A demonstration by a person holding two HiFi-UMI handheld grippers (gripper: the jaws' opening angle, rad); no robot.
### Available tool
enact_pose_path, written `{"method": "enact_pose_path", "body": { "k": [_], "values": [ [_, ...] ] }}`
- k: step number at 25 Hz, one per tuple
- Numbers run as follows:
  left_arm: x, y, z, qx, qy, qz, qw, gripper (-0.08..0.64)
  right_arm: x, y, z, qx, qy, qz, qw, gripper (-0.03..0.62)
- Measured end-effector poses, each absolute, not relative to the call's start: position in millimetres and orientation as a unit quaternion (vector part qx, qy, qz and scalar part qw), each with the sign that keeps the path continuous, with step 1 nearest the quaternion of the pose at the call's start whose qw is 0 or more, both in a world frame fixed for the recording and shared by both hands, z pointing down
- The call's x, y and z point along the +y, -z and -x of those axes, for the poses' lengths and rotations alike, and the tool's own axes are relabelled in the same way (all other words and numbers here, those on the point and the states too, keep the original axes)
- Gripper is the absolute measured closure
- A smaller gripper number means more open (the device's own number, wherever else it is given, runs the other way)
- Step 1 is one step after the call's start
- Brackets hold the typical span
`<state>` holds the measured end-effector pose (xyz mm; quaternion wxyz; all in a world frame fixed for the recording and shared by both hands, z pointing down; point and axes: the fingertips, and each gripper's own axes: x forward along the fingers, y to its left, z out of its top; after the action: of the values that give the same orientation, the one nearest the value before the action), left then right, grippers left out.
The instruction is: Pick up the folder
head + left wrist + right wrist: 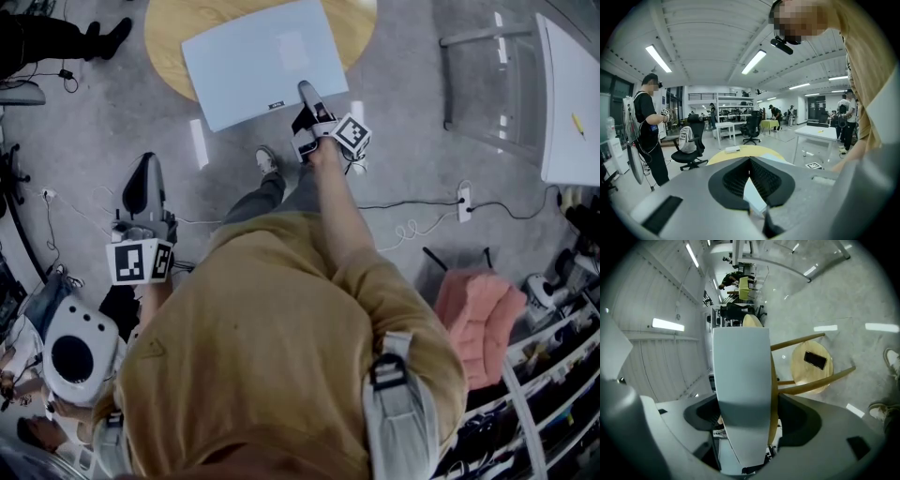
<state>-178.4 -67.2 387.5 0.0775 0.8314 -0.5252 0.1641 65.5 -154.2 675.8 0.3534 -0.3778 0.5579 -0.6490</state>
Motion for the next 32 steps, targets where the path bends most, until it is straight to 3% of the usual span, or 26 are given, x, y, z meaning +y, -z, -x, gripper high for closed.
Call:
{"method": "enact_pose_path", "body": {
  "k": [14,20,32],
  "values": [
    [-70.6,-385.4,178.6,-0.526,-0.164,-0.829,0.094,0.557,-138.5,-662.9,-63.8,0.584,0.644,0.345,0.355,0.268],
    [-71.6,-386.5,180.9,-0.524,-0.157,-0.831,0.101,0.557,-112.1,-652.1,-64.4,0.594,0.641,0.331,0.357,0.314],
    [-75.4,-390.8,175.6,-0.512,-0.148,-0.84,0.102,0.557,-106.8,-619.2,-63.8,0.656,0.593,0.343,0.317,0.327]
  ]
}}
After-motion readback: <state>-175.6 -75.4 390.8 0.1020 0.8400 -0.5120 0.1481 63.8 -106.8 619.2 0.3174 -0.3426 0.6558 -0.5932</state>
